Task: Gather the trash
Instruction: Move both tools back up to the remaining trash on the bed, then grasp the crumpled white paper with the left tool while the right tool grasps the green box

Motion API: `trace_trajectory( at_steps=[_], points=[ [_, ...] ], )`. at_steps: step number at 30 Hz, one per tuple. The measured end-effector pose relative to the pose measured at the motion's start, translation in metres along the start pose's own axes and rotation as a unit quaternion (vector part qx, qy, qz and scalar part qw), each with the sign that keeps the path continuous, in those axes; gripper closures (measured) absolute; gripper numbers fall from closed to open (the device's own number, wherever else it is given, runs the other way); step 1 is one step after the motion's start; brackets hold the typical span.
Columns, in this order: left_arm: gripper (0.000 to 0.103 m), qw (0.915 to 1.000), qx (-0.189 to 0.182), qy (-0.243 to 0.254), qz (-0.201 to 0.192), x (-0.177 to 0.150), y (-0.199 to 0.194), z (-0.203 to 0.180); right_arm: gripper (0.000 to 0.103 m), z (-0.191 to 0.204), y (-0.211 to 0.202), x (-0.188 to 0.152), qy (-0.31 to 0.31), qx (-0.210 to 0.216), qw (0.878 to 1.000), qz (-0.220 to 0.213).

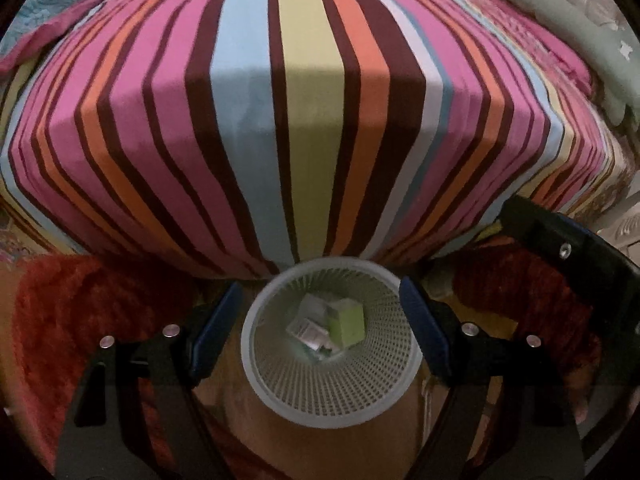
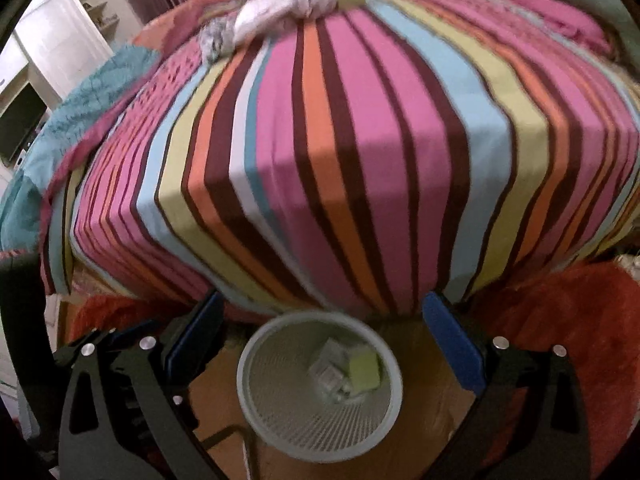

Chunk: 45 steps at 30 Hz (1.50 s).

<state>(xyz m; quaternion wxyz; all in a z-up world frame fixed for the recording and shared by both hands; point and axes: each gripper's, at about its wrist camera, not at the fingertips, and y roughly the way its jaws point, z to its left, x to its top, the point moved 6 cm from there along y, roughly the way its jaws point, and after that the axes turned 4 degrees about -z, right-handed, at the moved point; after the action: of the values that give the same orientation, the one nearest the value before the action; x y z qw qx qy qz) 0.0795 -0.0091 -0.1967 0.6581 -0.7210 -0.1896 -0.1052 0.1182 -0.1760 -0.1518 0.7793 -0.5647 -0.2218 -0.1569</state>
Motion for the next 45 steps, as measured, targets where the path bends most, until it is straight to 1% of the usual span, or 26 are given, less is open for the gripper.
trace_trajectory(
  at_steps=[2,7,12,17,21,27,29,34,41,45],
  points=[
    [0.024,1.0,0.003,0.0,-0.007,0.004,-0.003,0.002,0.008,-0.003,-0.001,0.004,0.001,0.0,1.0,-0.014],
    [0.024,0.9986,0.013,0.006,-0.052,0.021,-0.021,0.007,0.008,-0.001,-0.005,0.015,-0.005,0.008,1.0,-0.025],
    [0.024,0.9964,0.019,0.009,-0.082,0.042,-0.031,0.013,0.008,-0.002,-0.013,0.037,-0.019,0.004,0.999,-0.05],
    [0.024,0.9959,0.009,-0.013,-0.089,0.065,-0.033,0.022,0.008,-0.013,-0.018,0.06,-0.027,-0.012,0.996,-0.082],
    [0.024,0.9946,0.015,-0.02,-0.101,0.084,-0.034,0.029,0.008,-0.027,-0.019,0.078,-0.021,-0.028,0.995,-0.095],
    [0.024,0.9923,0.011,-0.038,-0.117,0.123,-0.039,0.039,0.008,-0.042,-0.018,0.108,-0.028,-0.059,0.992,-0.109],
    [0.024,0.9916,0.009,-0.045,-0.121,0.136,-0.039,0.042,0.008,-0.045,-0.016,0.12,-0.027,-0.063,0.991,-0.115],
    [0.024,0.9896,0.005,-0.054,-0.133,0.178,-0.038,0.048,0.008,-0.047,-0.009,0.155,-0.025,-0.053,0.991,-0.121],
    [0.024,0.9885,-0.003,-0.05,-0.142,0.233,-0.029,0.052,0.008,-0.037,0.002,0.202,-0.048,-0.02,0.989,-0.138],
    [0.024,0.9884,-0.023,-0.058,-0.139,0.264,-0.019,0.056,0.008,-0.034,0.011,0.233,-0.056,-0.002,0.988,-0.144]
  ],
)
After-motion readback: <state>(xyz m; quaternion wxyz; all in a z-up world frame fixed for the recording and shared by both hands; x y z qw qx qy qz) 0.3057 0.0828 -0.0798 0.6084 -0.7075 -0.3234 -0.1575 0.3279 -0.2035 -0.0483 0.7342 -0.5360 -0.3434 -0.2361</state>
